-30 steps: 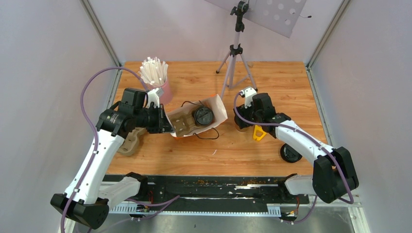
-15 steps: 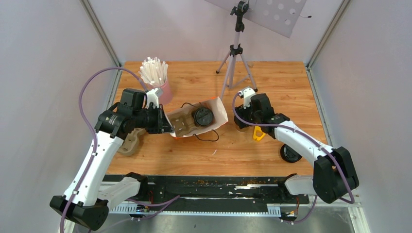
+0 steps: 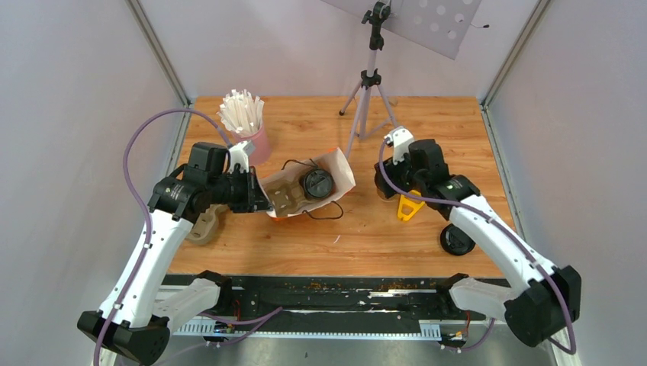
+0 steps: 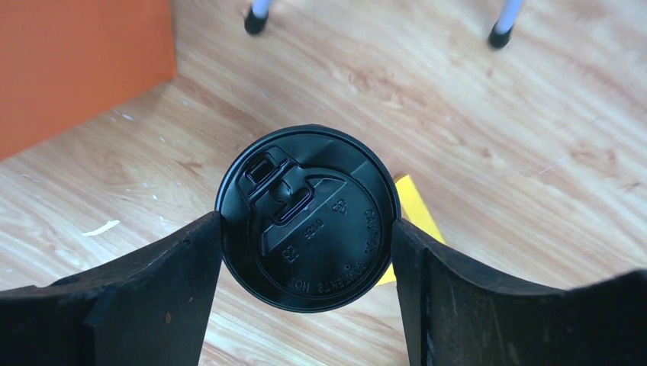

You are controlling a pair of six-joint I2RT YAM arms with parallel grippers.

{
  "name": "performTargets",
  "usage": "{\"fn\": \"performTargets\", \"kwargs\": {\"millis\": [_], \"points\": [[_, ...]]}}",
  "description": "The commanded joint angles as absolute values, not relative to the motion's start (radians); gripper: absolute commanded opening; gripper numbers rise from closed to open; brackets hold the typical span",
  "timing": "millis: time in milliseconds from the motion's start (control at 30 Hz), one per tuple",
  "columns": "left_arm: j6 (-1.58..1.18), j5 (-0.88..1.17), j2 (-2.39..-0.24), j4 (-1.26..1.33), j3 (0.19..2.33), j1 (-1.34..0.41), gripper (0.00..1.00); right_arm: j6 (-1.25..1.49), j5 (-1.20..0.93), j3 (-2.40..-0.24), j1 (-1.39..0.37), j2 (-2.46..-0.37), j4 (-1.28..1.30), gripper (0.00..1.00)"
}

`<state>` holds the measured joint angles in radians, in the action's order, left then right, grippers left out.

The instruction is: Pack the takeout coffee

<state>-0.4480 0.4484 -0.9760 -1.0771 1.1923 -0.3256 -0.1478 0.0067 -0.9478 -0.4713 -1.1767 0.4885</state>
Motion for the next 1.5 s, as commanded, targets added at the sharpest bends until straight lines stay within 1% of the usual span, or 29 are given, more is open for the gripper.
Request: {"fn": "performTargets", "kwargs": {"millis": [0,100,200,367,500,633,767,867,967,1133,1233,1333,1467], "points": [[-0.457,0.466,-0.958,-1.031,1.193,-0.324,0.05,-0.176,-0.020,-1.081,-0.486,-1.062,0.599,0.61],[-0.453,0.465,-0.959,-1.032,1.195,-0.324,0.05,-0.204,-0.024,-1.145,-0.509,-1.015,0.634,0.61],[-0.451,0.464,-0.961,-1.034,1.195,-0.324,0.05,-0.245,-0.030,-1.229,-0.569,-0.991,0.656,0.61],[-0.452,0.465,-0.967,-1.028,1.198,-0.324,0.05,-0.290,0.017,-1.365,-0.735,-1.013,0.714,0.62],[-0.452,0.466,-0.972,-1.026,1.200,-0.324,0.05,-0.294,0.063,-1.424,-0.857,-1.043,0.716,0.62],[-0.451,0.463,-0.972,-1.025,1.197,-0.324,0.05,-0.299,0.052,-1.397,-0.918,-1.050,0.657,0.63],[-0.450,0.464,-0.972,-1.024,1.192,-0.324,0.05,-0.322,-0.048,-1.312,-0.925,-1.052,0.525,0.63],[-0.444,0.470,-0.974,-1.022,1.191,-0.323,0.05,-0.387,-0.114,-1.246,-0.925,-1.067,0.413,0.63],[-0.436,0.481,-0.980,-1.019,1.191,-0.324,0.05,-0.484,-0.215,-1.212,-0.925,-1.097,0.375,0.64],[-0.418,0.500,-0.985,-1.018,1.195,-0.324,0.05,-0.624,-0.281,-1.136,-0.925,-1.127,0.295,0.65],[-0.409,0.515,-0.982,-1.010,1.187,-0.324,0.05,-0.714,-0.307,-1.118,-0.925,-1.166,0.295,0.65],[-0.402,0.542,-0.986,-1.003,1.180,-0.324,0.06,-0.773,-0.320,-1.158,-0.925,-1.208,0.367,0.65],[-0.393,0.527,-0.979,-1.010,1.189,-0.324,0.08,-0.821,-0.361,-1.200,-0.932,-1.228,0.449,0.64]]}}
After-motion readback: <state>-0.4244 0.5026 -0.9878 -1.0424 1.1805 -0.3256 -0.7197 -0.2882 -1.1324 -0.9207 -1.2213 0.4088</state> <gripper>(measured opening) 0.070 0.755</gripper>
